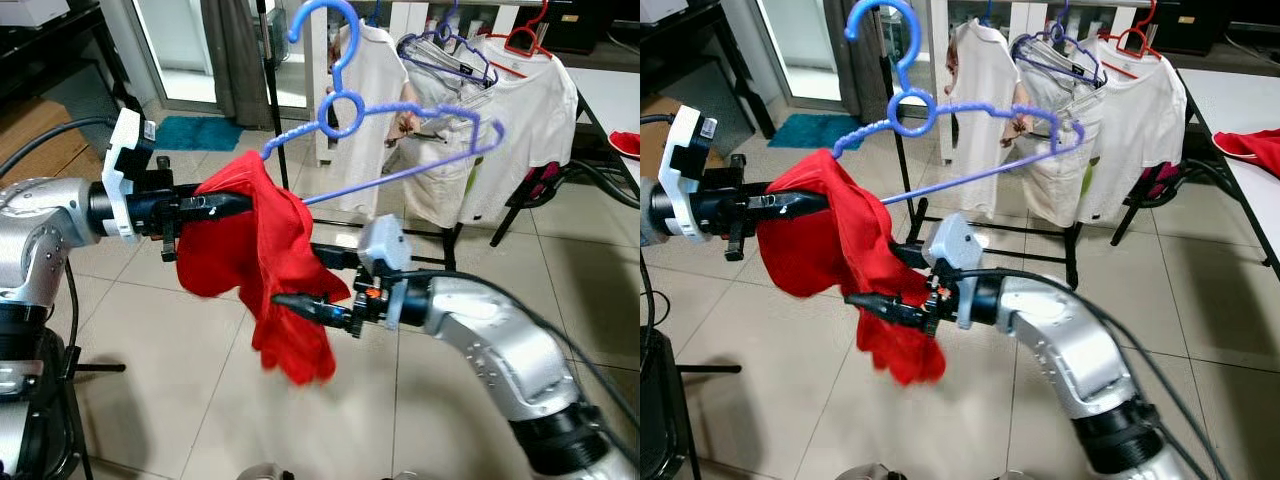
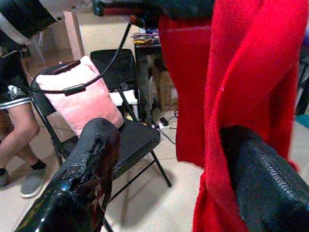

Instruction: Hang hanger

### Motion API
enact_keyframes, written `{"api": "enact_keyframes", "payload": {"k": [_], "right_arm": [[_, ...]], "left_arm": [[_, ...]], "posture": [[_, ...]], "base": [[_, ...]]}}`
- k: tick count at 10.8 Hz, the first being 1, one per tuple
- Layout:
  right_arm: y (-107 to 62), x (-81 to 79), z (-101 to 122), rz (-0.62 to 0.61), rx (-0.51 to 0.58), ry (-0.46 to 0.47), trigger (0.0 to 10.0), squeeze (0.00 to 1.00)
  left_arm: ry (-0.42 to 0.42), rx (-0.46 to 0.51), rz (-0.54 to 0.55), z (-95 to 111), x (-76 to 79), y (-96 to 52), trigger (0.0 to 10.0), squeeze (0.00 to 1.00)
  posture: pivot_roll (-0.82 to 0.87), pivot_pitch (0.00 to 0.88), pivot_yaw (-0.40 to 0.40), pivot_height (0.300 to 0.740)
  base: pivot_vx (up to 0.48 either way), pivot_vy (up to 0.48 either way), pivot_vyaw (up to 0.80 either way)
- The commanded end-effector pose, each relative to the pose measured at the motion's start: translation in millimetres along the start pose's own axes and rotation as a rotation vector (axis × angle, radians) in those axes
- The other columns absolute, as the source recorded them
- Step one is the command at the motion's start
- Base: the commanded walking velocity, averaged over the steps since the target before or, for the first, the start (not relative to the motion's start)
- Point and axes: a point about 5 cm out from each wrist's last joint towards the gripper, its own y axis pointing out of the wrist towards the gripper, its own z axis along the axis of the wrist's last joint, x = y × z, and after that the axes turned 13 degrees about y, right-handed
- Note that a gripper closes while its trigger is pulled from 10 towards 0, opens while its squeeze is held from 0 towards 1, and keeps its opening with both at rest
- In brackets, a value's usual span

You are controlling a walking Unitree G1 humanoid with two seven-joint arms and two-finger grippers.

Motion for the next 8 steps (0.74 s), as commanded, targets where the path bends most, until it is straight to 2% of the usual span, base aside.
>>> {"api": "enact_keyframes", "payload": {"k": [1,5,7,8], "right_arm": [[3.0,0.5,1,0.003,0.001,-0.012,10.0,0.00],[17.8,23.5,-34,-0.080,-0.033,0.071,10.0,0.00],[23.0,32.1,-43,-0.113,-0.001,0.128,1.4,0.00],[25.7,33.8,-46,-0.117,0.002,0.142,0.0,0.00]], "left_arm": [[0.052,0.034,-0.015,15,-1.5,2.8,0.0,0.00],[0.046,0.051,-0.003,15,-3.5,4.5,0.0,0.00],[0.045,0.055,0.000,14,-3.3,5.5,0.0,0.00],[0.043,0.055,0.002,13,-2.8,5.3,0.0,0.00]], "posture": [[0.00,0.052,0.085,0.740],[0.00,0.046,0.093,0.740],[0.00,0.045,0.090,0.740],[0.00,0.047,0.086,0.740]], "base": [[0.000,0.000,0.00],[0.000,0.000,0.00],[0.000,0.000,0.00],[0.000,0.000,0.00]]}}
